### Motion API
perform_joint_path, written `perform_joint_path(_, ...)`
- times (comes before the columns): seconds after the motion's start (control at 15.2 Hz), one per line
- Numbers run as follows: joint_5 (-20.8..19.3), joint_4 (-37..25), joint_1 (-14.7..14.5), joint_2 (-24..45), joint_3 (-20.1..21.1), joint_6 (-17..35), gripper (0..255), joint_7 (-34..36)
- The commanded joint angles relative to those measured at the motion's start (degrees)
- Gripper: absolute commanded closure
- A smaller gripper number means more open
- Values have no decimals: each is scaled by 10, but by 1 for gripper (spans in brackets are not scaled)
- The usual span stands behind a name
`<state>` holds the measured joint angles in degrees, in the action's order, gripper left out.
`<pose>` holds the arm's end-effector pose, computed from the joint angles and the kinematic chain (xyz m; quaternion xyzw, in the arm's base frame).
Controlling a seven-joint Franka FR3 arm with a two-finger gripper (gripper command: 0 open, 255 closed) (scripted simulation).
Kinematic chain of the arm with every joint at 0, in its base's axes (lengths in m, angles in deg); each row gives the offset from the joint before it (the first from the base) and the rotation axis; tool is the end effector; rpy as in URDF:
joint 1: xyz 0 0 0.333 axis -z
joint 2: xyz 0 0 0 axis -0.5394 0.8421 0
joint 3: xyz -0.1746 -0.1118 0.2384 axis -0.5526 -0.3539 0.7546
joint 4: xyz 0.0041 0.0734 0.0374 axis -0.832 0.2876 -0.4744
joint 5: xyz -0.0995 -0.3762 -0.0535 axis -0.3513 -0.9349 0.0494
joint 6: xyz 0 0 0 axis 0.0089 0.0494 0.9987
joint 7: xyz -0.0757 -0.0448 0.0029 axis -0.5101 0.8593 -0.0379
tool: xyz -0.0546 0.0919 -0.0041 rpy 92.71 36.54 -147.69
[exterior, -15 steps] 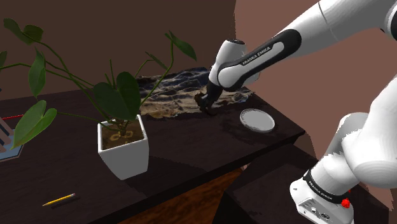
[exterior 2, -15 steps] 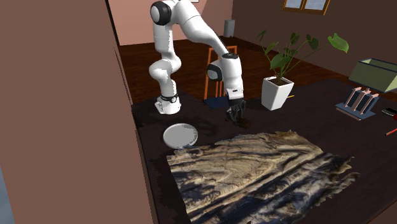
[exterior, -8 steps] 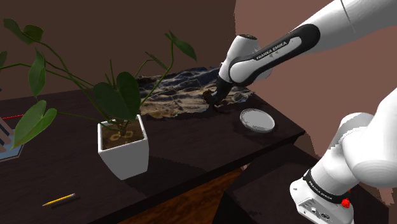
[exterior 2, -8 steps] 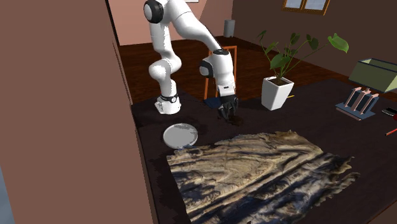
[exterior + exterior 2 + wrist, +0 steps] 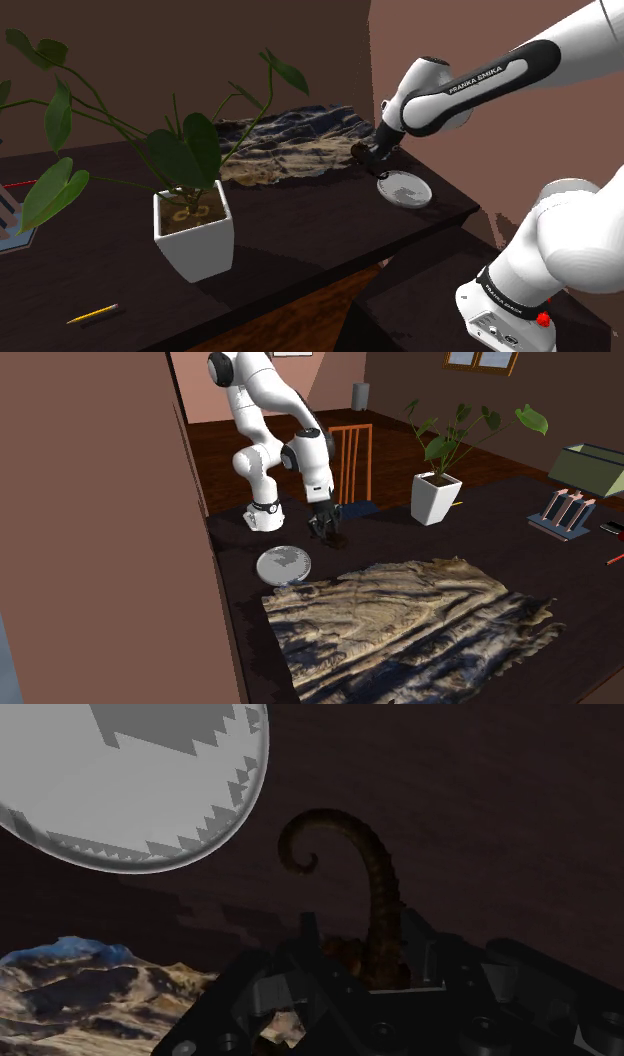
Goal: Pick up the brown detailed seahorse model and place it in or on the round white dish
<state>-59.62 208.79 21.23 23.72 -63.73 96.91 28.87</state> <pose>0.4193 -0.0412 0.3506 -0.9931 -0.0152 -0.1076 0.0443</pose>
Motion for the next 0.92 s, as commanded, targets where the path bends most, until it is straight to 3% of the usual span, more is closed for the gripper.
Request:
perform_joint_path(0.0,-12,25,16,-29,-12,-3,255,-17)
perform_joint_path(0.66,-98,104,139,-160,-103,-65,255,-142)
perform_joint_path(0.86,-94,115,132,-138,-113,-32,255,-150)
